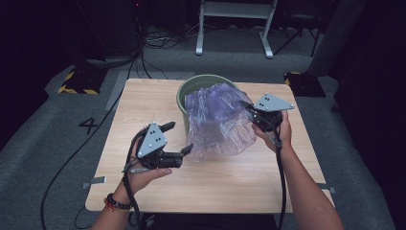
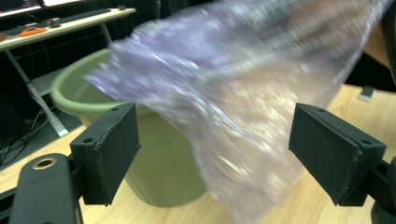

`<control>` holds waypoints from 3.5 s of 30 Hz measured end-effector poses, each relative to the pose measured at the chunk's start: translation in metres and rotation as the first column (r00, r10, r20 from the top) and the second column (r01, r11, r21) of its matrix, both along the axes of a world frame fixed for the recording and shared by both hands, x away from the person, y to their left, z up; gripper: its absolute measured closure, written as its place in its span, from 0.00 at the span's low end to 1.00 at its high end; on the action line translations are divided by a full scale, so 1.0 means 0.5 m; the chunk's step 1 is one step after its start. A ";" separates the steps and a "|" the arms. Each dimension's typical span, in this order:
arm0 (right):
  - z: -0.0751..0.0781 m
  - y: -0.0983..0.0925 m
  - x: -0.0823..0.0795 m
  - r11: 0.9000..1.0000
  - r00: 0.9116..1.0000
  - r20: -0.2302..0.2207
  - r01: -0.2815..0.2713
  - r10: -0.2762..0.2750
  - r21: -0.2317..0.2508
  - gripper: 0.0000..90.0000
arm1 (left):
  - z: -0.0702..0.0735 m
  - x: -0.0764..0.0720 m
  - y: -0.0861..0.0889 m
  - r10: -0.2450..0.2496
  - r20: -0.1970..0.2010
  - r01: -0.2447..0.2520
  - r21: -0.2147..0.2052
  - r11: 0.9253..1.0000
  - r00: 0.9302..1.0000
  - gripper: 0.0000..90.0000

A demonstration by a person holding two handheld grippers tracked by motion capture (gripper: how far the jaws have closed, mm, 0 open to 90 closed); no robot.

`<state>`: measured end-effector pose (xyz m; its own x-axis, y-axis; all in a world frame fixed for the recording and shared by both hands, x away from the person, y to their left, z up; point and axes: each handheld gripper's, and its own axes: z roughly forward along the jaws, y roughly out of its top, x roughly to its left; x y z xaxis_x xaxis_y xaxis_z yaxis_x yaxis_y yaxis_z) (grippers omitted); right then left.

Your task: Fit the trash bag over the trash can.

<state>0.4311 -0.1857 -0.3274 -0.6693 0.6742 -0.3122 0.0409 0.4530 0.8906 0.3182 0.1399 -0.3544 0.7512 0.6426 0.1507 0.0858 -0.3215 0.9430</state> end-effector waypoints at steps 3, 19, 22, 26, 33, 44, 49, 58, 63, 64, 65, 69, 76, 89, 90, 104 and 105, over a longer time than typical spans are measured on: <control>-0.001 0.002 0.002 1.000 1.000 -0.008 0.000 0.000 -0.007 1.00 | -0.015 -0.009 -0.015 -0.039 0.006 0.039 0.005 0.999 0.999 0.17; 0.000 -0.005 0.011 1.000 1.000 -0.021 0.009 -0.009 0.015 1.00 | 0.013 0.070 -0.043 0.075 0.043 -0.079 0.102 0.992 0.996 0.77; 0.001 -0.014 0.020 0.999 0.999 -0.030 0.028 -0.027 0.025 1.00 | 0.027 0.094 -0.027 0.106 0.065 -0.112 0.099 0.989 0.992 0.92; 0.000 -0.029 0.037 0.997 0.997 -0.052 0.053 -0.051 0.046 1.00 | 0.042 0.131 -0.006 0.133 0.026 -0.134 0.057 0.989 0.991 0.97; -0.008 -0.044 0.077 0.994 0.990 -0.096 0.106 -0.102 0.037 0.99 | 0.048 0.203 0.024 0.193 -0.033 -0.192 0.024 0.981 0.981 0.99; -0.043 -0.056 0.147 0.983 0.969 -0.206 0.159 -0.137 0.094 0.99 | -0.002 0.305 0.053 0.253 -0.139 -0.264 -0.061 0.963 0.957 0.99; -0.058 -0.048 0.169 0.982 0.960 -0.236 0.172 -0.148 0.083 0.99 | -0.020 0.335 0.058 0.283 -0.185 -0.294 -0.036 0.955 0.941 0.99; -0.100 -0.033 0.180 0.988 0.947 -0.294 0.146 -0.127 0.042 1.00 | -0.069 0.364 0.051 0.258 -0.289 -0.269 0.004 0.963 0.922 1.00; -0.109 -0.030 0.169 0.992 0.949 -0.301 0.112 -0.090 0.054 1.00 | -0.076 0.361 0.053 0.232 -0.318 -0.250 -0.017 0.968 0.919 1.00; -0.111 -0.029 0.167 0.993 0.950 -0.301 0.107 -0.086 0.053 1.00 | -0.077 0.361 0.054 0.224 -0.327 -0.243 -0.019 0.970 0.918 1.00; -0.112 -0.030 0.164 0.993 0.950 -0.302 0.101 -0.081 0.052 1.00 | -0.077 0.360 0.056 0.210 -0.338 -0.230 -0.020 0.973 0.917 1.00; -0.118 -0.035 0.155 0.995 0.949 -0.312 0.078 -0.054 0.063 1.00 | -0.078 0.350 0.063 0.160 -0.364 -0.187 -0.038 0.982 0.917 1.00; -0.122 -0.040 0.113 0.999 0.958 -0.287 0.029 -0.015 0.045 1.00 | -0.077 0.310 0.058 0.103 -0.356 -0.121 -0.028 0.992 0.929 1.00; -0.105 -0.075 0.054 0.997 0.978 -0.205 0.052 -0.041 0.052 0.82 | -0.062 0.245 0.072 0.171 -0.254 -0.183 -0.028 0.983 0.952 0.45; -0.103 -0.077 0.051 0.997 0.979 -0.201 0.056 -0.044 0.056 0.79 | -0.060 0.236 0.077 0.169 -0.243 -0.183 -0.036 0.983 0.955 0.41; -0.085 -0.115 -0.002 0.998 0.992 -0.130 0.006 0.002 0.063 0.38 | -0.064 0.125 0.082 0.060 -0.175 -0.058 0.019 0.998 0.983 0.20; -0.083 -0.115 -0.003 0.998 0.993 -0.118 0.007 0.000 0.057 0.38 | -0.067 0.121 0.078 0.045 -0.180 -0.043 0.014 0.999 0.983 0.19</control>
<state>0.4297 -0.2433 -0.3690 -0.6968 0.6910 -0.1922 0.1484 0.4011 0.9039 0.3785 0.1790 -0.3881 0.7377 0.6748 0.0217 0.2687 -0.3229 0.9075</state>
